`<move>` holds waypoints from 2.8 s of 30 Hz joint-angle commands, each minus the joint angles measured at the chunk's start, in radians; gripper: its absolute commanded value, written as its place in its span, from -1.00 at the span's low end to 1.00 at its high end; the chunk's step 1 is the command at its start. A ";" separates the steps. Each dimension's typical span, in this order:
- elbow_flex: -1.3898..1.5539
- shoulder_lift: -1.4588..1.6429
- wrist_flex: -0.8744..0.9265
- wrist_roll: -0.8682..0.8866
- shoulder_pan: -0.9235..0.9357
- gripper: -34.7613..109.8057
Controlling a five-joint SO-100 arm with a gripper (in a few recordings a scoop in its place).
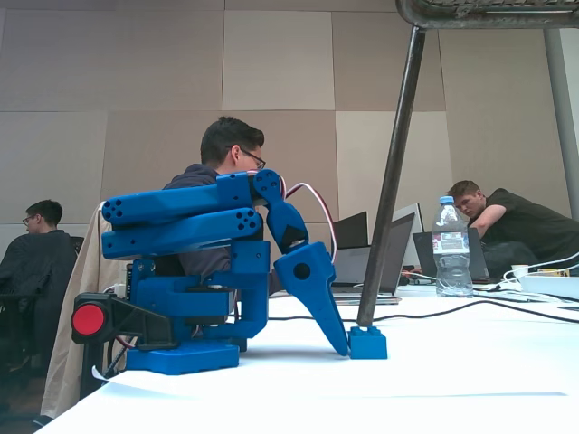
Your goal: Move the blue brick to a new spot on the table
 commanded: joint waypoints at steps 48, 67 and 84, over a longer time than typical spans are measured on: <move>0.034 0.003 -0.014 0.000 -0.005 -0.52; -0.298 -0.313 0.060 -0.008 -0.052 -0.47; -0.658 -1.060 -0.216 -0.247 0.144 -0.11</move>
